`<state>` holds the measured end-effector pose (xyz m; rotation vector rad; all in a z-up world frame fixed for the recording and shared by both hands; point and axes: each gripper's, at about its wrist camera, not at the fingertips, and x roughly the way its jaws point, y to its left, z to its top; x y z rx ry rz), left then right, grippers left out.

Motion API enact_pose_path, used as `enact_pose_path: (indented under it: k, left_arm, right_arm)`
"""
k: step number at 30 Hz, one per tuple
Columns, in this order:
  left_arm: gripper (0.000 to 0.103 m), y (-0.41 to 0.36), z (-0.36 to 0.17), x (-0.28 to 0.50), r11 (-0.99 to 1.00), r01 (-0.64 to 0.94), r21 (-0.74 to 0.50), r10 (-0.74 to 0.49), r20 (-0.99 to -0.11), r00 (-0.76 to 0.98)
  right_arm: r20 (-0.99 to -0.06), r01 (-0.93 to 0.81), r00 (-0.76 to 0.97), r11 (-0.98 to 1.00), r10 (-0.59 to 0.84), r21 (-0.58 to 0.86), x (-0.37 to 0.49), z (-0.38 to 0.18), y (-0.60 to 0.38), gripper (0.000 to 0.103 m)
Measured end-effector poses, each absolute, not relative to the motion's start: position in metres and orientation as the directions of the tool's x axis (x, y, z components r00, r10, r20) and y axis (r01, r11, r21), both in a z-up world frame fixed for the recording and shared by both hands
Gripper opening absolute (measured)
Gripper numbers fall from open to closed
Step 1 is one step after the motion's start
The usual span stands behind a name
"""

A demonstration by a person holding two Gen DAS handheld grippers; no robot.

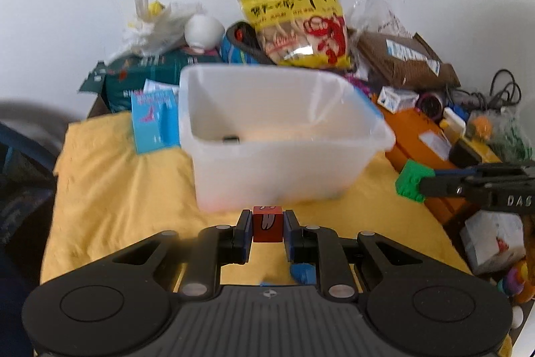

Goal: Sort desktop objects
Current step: 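Carry the red block and green brick over the white bin and open both tools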

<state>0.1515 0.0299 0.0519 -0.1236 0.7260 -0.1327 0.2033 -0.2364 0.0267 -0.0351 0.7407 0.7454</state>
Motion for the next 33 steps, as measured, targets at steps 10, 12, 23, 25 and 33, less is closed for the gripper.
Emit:
enact_pose_path:
  k: [10,12,23,25,33]
  left_arm:
    - [0.022,0.043,0.115,0.206,0.991,0.077,-0.108,-0.127,-0.603,0.788]
    - [0.022,0.047,0.122,0.220,0.990,0.063,-0.123,-0.125,-0.608,0.784]
    - [0.022,0.048,0.138,0.287,0.991,0.051,-0.121,-0.120,-0.680,0.723]
    - [0.022,0.045,0.142,0.297,0.993,0.055,-0.106,-0.113,-0.686,0.719]
    - [0.064,0.047,0.129,0.317,0.999,-0.013,-0.044,-0.022,-0.711,0.703]
  right_arm:
    - [-0.586,-0.590,0.541,0.768,0.604,0.247,0.262,0.085,-0.224,0.029]
    - [-0.590,-0.583,0.546,0.776,0.594,0.241,0.274,0.092,-0.219,0.029]
    - [-0.684,-0.571,0.505,0.798,0.526,0.192,0.331,0.102,-0.192,0.029]
    - [-0.686,-0.572,0.503,0.798,0.525,0.191,0.336,0.102,-0.189,0.029]
    - [-0.708,-0.534,0.533,0.833,0.463,0.143,0.353,0.092,-0.175,0.057]
